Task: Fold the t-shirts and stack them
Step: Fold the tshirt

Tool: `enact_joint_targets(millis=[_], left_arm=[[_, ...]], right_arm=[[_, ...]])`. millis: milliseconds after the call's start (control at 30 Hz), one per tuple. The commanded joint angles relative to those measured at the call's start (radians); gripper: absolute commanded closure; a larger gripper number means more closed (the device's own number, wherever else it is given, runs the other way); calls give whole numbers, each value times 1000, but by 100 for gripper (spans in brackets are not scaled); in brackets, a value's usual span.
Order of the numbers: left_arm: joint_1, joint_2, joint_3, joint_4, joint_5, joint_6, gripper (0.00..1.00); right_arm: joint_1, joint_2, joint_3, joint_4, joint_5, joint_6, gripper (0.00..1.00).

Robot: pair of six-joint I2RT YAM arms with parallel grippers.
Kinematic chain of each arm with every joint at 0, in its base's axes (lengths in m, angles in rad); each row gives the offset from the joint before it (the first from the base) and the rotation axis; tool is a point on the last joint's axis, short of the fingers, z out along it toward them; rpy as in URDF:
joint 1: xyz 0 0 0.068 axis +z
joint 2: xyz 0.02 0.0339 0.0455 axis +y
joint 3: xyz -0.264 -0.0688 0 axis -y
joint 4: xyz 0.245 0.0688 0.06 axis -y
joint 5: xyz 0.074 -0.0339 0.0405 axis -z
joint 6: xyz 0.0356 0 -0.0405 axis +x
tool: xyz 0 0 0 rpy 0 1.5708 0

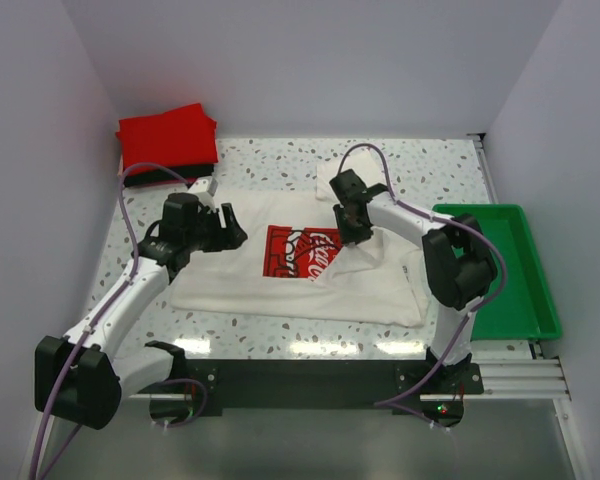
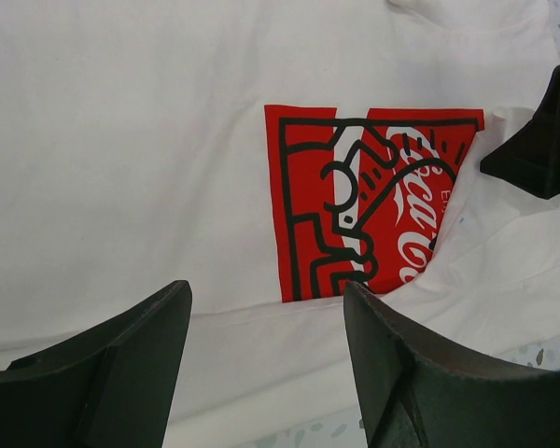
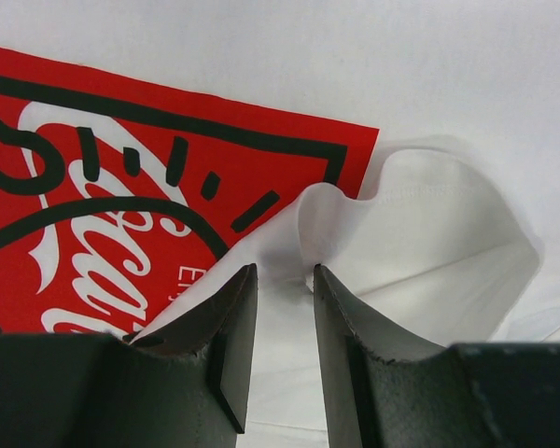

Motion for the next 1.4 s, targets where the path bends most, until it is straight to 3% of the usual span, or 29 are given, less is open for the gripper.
enact_joint_targets(millis=[0, 267, 733, 1367], left_arm=[[0, -6, 5, 30, 22, 24, 29], [0, -14, -8, 28, 20, 26, 29], [0, -14, -17, 28, 20, 24, 29], [0, -2, -20, 28, 28, 24, 29]], right_arm=[[3, 20, 21, -13, 38, -9, 66], [3, 29, 13, -7, 2, -14, 66], [3, -2, 15, 25, -90, -3, 90], [7, 38, 94, 59, -145, -31, 91]])
